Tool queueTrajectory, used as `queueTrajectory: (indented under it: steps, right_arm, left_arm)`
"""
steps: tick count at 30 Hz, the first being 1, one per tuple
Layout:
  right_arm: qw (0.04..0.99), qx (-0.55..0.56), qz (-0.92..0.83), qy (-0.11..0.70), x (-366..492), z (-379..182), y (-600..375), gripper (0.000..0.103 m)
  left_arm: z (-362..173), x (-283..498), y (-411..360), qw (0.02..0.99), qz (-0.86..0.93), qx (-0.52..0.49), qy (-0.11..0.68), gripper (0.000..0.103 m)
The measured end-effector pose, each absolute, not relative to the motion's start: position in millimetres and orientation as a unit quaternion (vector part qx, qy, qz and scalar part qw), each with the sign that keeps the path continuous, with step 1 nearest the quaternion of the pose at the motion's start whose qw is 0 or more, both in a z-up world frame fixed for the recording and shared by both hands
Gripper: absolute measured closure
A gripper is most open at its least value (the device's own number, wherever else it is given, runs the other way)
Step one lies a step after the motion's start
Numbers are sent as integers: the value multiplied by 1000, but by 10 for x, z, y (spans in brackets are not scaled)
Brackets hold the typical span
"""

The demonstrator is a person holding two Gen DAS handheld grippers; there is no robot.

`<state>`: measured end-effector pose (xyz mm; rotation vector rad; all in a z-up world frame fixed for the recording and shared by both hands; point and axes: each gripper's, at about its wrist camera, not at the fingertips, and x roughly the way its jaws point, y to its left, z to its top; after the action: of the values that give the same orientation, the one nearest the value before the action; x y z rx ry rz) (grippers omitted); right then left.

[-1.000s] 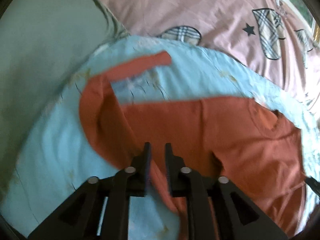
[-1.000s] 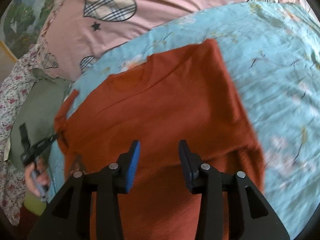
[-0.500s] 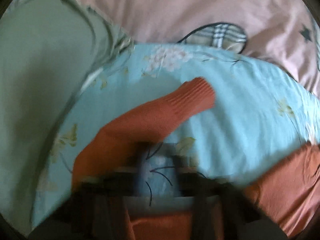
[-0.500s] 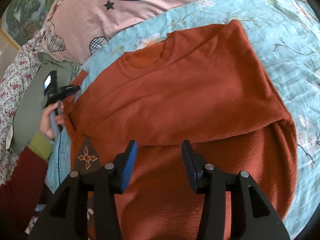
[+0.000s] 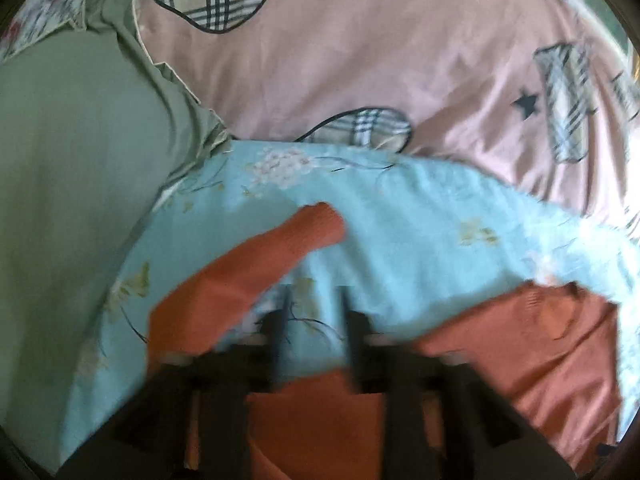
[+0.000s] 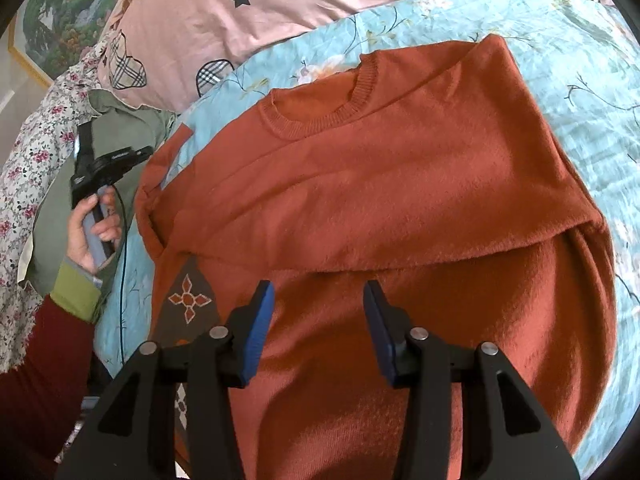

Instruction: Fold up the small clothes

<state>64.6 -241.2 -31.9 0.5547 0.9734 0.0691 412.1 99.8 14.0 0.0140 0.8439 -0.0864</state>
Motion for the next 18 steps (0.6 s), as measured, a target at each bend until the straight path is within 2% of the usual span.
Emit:
queueTrajectory:
  steps: [1, 2, 7, 9, 10, 11, 13, 18]
  right_arm:
    - [845, 265, 28, 463, 633, -340, -2421, 53]
    - [843, 267, 23, 467, 626, -369, -2436, 53]
    - [831, 279, 9, 481, 654, -496, -2507, 53]
    - [832, 277, 7, 482, 682, -499, -2504, 53]
    - [832, 275, 8, 482, 694, -496, -2494, 53]
    - [833, 274, 8, 482, 699, -493, -2484, 53]
    - [834, 272, 15, 480, 722, -483, -2443, 53]
    - [835, 272, 32, 477, 743, -463, -2339, 53]
  left_arm:
    - [111, 4182, 1003, 911, -34, 20, 410, 35]
    - [67, 4260, 1012, 910, -28, 31, 413, 31]
    - [-290, 4645, 1108, 889, 13, 75, 452, 29]
    - [-405, 4756, 1176, 882, 23, 78, 464, 50]
    - [-459, 4814, 1228, 878, 27, 74, 472, 81]
    - [-479, 4839, 1272, 876, 25, 65, 477, 89]
    - [-432, 4811, 1353, 882, 13, 43, 468, 97]
    - [-165, 4495, 1392, 900, -26, -4, 435, 99]
